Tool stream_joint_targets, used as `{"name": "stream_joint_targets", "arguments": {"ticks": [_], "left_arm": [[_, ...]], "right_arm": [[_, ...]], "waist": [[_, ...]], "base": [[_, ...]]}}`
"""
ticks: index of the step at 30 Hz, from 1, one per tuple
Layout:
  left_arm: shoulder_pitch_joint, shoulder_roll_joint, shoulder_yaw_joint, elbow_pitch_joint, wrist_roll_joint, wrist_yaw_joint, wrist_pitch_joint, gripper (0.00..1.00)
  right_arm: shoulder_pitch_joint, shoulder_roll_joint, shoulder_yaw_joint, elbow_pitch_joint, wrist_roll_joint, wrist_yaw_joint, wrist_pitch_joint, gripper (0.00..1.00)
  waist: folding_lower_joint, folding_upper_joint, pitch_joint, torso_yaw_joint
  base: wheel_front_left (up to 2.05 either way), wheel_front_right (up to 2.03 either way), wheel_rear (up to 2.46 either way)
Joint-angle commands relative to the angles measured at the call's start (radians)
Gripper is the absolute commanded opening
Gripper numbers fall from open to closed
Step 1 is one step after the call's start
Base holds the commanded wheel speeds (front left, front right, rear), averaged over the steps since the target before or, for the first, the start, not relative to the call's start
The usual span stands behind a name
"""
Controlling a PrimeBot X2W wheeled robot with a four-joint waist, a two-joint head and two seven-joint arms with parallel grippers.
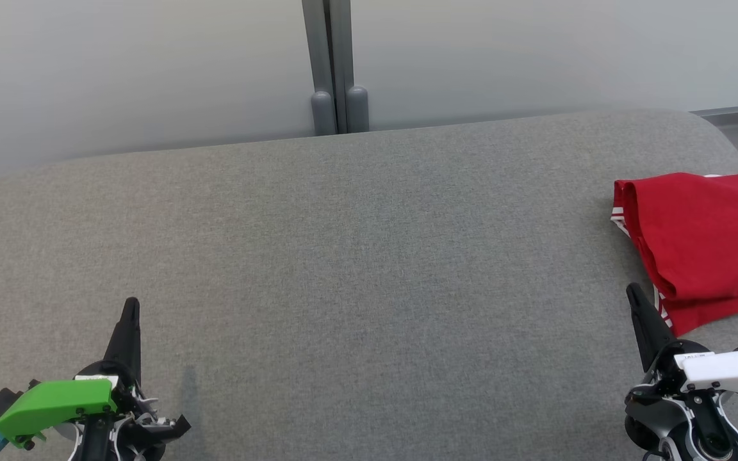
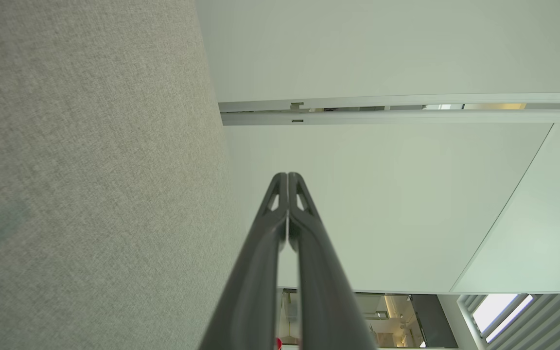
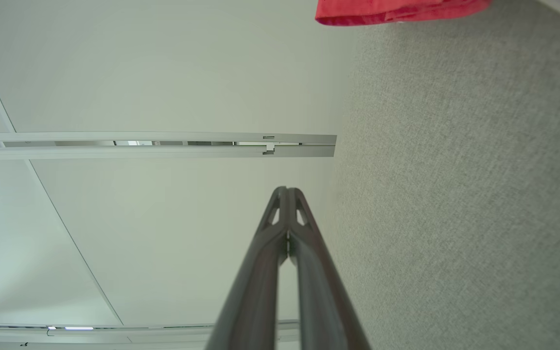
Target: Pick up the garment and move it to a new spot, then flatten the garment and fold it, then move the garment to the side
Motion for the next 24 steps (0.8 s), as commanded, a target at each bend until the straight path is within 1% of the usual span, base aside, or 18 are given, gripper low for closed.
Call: {"name": "stream_joint_targets", "arguments": {"ticks": [1, 24], "left_arm": [[-0.011, 0.006, 0.002, -0.002, -0.003, -0.006, 0.004, 0.00], [-0.011, 0.006, 0.002, -0.002, -0.004, -0.006, 0.004, 0.00]], "right_arm": [[-0.008, -0.005, -0.002, -0.004, 0.003, 0.000, 0.002, 0.00], [-0.008, -0.005, -0.002, -0.004, 0.003, 0.000, 0.001, 0.00]], "waist": [[0.0000, -0.0001, 0.000, 0.000], [0.0000, -0.0001, 0.000, 0.000]], "base": [[0.00, 0.00, 0.00], [0.00, 0.00, 0.00]]}}
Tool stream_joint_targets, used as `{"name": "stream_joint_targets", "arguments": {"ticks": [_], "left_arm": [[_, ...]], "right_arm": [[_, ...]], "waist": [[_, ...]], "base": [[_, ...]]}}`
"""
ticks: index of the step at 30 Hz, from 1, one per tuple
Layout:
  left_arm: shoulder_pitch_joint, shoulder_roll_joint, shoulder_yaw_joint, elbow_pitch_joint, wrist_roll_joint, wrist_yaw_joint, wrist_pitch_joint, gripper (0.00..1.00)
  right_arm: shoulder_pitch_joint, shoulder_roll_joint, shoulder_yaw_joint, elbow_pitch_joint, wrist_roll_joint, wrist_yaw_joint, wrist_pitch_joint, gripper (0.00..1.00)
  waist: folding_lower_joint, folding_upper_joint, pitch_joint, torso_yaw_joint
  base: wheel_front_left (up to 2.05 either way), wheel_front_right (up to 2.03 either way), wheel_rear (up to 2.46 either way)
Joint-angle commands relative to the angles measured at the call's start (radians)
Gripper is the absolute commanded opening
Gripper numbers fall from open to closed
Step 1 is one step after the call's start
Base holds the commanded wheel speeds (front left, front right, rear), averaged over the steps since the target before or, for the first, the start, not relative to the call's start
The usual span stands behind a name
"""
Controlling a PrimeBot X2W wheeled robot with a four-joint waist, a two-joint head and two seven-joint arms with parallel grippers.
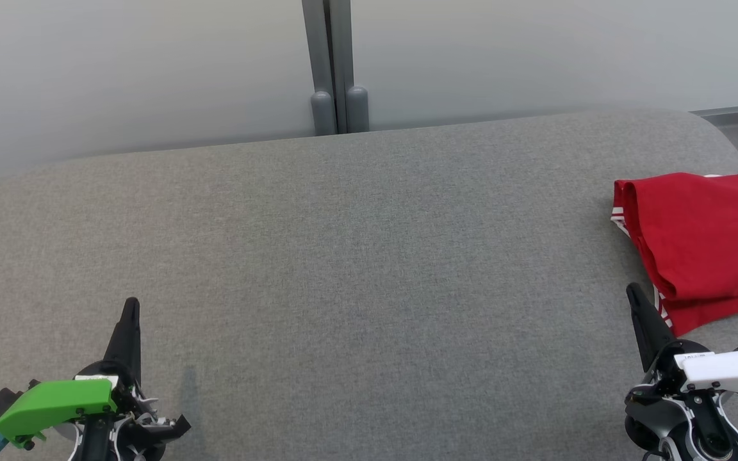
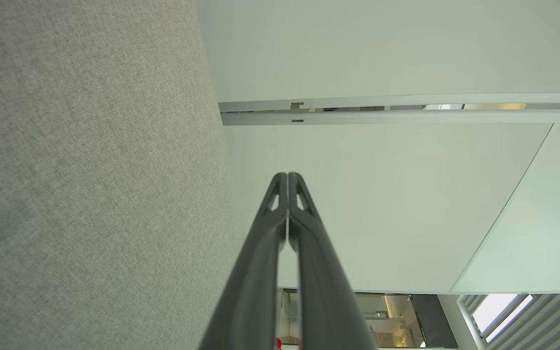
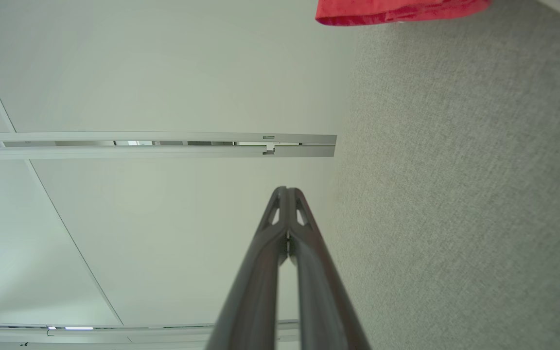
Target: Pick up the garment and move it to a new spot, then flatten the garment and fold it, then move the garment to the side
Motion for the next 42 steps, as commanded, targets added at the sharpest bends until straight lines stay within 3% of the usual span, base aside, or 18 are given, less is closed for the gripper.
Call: {"name": "stream_joint_targets", "arguments": {"ticks": [1, 42], "left_arm": [[-0.011, 0.006, 0.002, -0.002, -0.004, -0.006, 0.004, 0.00], [-0.011, 0.006, 0.001, -0.002, -0.005, -0.006, 0.003, 0.00]], "right_arm": [[-0.008, -0.005, -0.002, -0.004, 0.003, 0.000, 0.001, 0.00], [-0.008, -0.005, -0.002, -0.004, 0.003, 0.000, 0.001, 0.00]], "waist": [[0.0000, -0.0001, 0.000, 0.000], [0.0000, -0.0001, 0.000, 0.000]], "base": [[0.00, 0.00, 0.00], [0.00, 0.00, 0.00]]}}
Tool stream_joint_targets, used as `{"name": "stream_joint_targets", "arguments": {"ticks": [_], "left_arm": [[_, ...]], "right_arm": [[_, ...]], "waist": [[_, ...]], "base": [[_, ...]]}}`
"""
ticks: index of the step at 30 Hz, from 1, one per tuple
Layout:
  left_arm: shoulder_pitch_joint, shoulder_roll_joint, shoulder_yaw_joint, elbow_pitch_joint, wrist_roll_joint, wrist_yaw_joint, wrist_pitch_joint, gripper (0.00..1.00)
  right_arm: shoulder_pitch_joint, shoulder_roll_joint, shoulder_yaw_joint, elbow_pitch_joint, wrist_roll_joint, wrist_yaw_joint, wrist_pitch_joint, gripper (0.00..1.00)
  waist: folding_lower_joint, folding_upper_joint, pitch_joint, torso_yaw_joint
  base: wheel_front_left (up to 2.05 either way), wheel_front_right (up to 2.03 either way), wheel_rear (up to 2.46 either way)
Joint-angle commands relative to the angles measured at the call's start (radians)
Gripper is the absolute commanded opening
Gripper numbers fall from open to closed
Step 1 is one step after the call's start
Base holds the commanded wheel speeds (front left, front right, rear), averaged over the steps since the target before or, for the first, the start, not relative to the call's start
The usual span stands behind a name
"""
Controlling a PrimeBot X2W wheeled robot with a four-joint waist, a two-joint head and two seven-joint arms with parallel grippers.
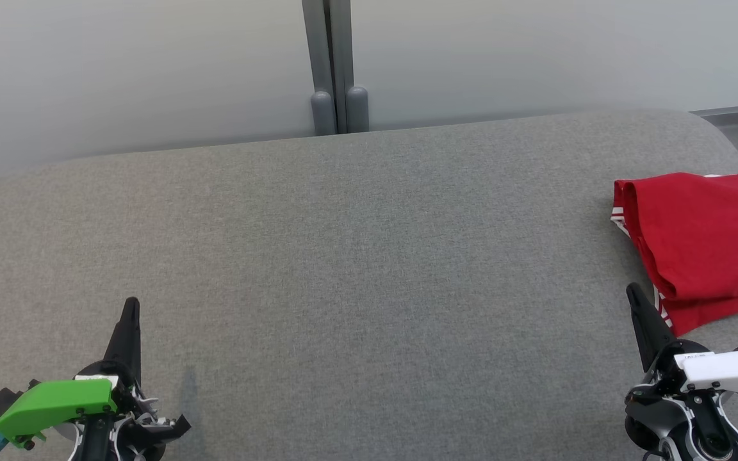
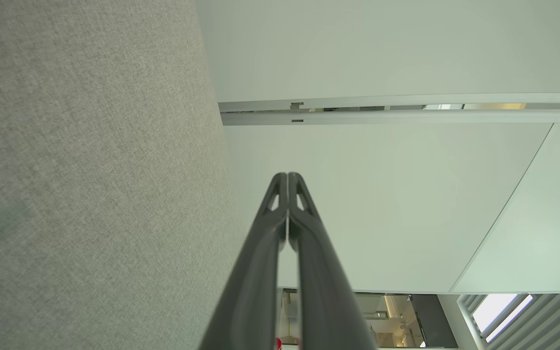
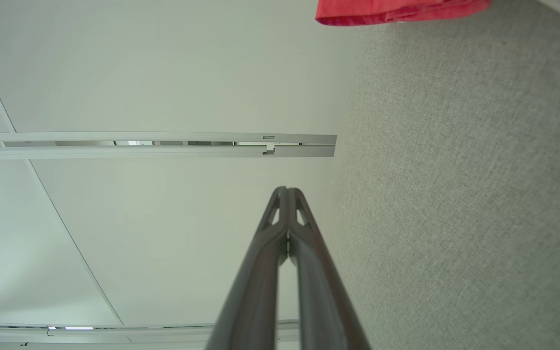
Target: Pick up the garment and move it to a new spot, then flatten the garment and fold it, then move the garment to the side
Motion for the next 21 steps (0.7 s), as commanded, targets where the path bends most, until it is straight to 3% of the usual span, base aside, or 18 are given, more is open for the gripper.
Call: {"name": "stream_joint_targets", "arguments": {"ticks": [1, 21], "left_arm": [[-0.011, 0.006, 0.001, -0.002, -0.005, -0.006, 0.003, 0.00], [-0.011, 0.006, 0.001, -0.002, -0.005, -0.006, 0.003, 0.00]], "right_arm": [[-0.008, -0.005, -0.002, -0.004, 0.003, 0.000, 0.001, 0.00], [-0.008, -0.005, -0.002, -0.004, 0.003, 0.000, 0.001, 0.00]], "waist": [[0.0000, 0.0000, 0.000, 0.000], [0.0000, 0.0000, 0.000, 0.000]], "base": [[0.00, 0.00, 0.00], [0.00, 0.00, 0.00]]}}
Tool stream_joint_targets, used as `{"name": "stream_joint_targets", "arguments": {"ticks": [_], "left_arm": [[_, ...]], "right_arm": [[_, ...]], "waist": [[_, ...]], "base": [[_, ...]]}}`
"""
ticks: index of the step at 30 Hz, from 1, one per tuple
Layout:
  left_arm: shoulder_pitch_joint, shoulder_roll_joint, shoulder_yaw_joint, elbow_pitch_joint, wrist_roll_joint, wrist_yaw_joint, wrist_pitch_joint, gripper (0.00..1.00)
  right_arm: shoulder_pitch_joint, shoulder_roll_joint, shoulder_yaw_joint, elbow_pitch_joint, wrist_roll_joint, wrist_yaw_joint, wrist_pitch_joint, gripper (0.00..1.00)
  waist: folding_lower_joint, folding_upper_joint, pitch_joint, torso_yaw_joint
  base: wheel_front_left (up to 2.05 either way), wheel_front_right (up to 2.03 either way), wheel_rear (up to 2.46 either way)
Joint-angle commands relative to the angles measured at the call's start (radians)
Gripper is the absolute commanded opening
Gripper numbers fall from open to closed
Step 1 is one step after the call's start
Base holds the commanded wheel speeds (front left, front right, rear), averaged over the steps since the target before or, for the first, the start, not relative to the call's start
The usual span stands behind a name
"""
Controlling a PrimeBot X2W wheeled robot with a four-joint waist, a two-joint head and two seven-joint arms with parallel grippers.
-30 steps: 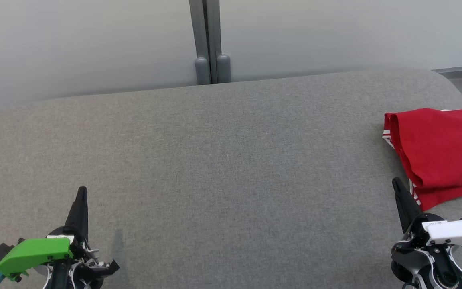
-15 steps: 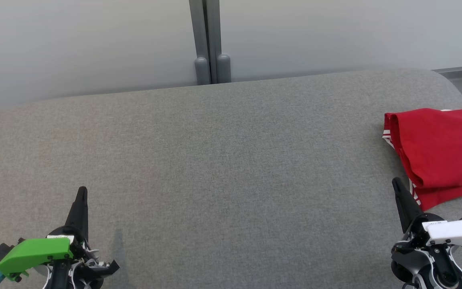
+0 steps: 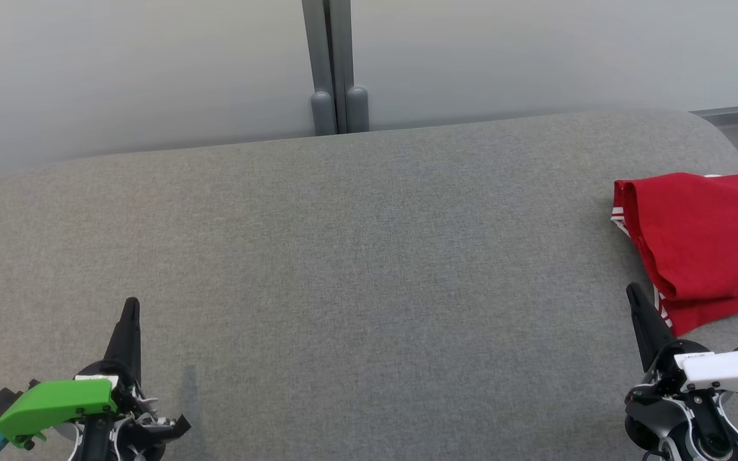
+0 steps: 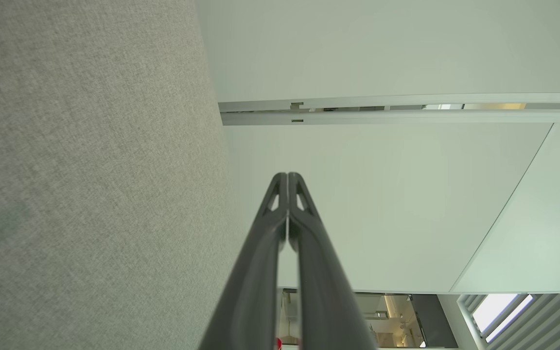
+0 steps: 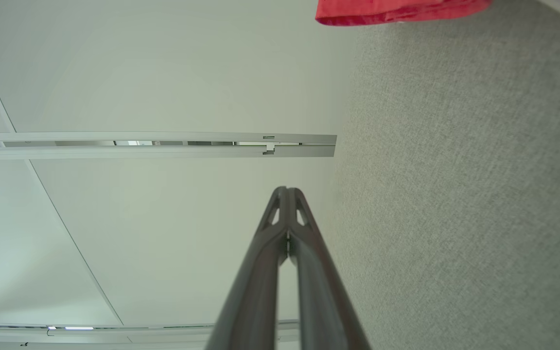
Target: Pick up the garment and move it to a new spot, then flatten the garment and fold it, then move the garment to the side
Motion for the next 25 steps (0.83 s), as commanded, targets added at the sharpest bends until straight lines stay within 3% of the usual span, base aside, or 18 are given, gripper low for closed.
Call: {"name": "stream_joint_targets", "arguments": {"ticks": [1, 25], "left_arm": [[-0.011, 0.006, 0.001, -0.002, -0.005, -0.006, 0.003, 0.00], [-0.011, 0.006, 0.001, -0.002, -0.005, -0.006, 0.003, 0.00]], "right_arm": [[-0.008, -0.005, -0.002, -0.004, 0.003, 0.000, 0.001, 0.00], [-0.008, -0.005, -0.002, -0.004, 0.003, 0.000, 0.001, 0.00]], "waist": [[0.0000, -0.0001, 0.000, 0.000], [0.0000, -0.0001, 0.000, 0.000]], "base": [[0.00, 0.00, 0.00], [0.00, 0.00, 0.00]]}}
